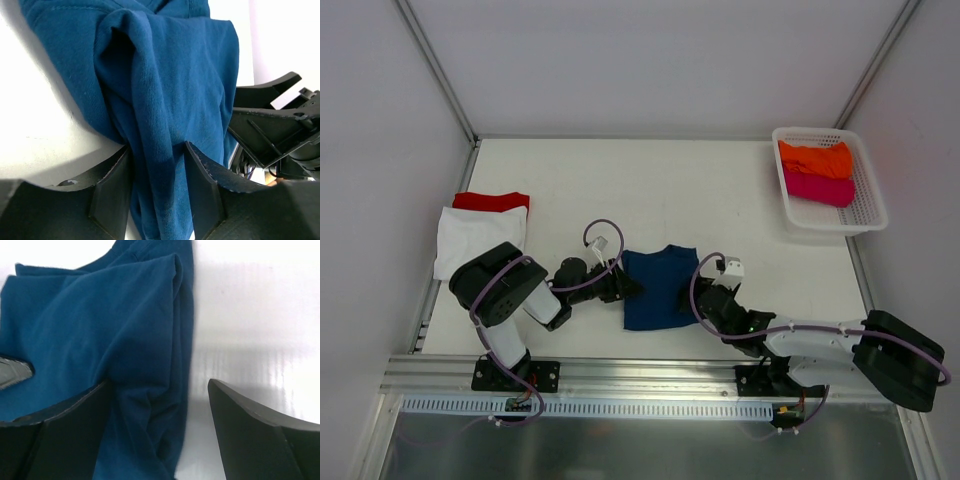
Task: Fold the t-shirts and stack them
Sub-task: Neatly place the folded tshirt to the corner
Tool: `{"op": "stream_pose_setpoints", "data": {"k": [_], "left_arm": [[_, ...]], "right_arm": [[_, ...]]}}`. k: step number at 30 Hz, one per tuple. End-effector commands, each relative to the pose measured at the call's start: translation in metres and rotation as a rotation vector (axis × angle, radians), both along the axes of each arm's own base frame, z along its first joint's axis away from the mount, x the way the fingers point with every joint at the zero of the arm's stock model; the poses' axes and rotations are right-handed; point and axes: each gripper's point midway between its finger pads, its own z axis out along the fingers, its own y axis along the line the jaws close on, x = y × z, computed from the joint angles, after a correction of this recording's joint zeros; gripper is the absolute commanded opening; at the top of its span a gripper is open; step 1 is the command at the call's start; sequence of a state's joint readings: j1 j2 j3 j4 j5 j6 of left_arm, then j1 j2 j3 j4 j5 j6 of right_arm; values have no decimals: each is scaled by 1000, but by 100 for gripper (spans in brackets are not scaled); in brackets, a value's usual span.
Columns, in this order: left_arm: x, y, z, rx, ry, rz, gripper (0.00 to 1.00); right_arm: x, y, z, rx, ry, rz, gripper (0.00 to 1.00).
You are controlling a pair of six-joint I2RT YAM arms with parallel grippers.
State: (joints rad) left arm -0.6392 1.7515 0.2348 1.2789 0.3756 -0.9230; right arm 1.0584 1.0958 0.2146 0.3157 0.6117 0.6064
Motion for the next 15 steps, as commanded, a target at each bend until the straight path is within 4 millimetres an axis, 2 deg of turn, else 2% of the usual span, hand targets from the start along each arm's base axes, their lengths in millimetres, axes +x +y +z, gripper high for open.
{"op": "stream_pose_setpoints", "data": {"k": [1,4,9,11,13,15], "left_arm": [[-3,4,1,14,-29,-22,43],[-2,5,3,23,-38,-22,41],[-3,6,1,42,-39,-25,39],[-2,6,3,40,-43,-25,35],[-2,4,2,40,-40,-30,29],[0,2,3,37,-38,-37,24]], "right_arm": [[-4,17,-6,40,39,61,82],[-5,23,-7,36,49,83,81],[-2,27,11,61,5,104,81],[1,28,15,47,-6,106,81],[4,28,9,30,16,107,80],[6,37,7,21,31,128,68]]}}
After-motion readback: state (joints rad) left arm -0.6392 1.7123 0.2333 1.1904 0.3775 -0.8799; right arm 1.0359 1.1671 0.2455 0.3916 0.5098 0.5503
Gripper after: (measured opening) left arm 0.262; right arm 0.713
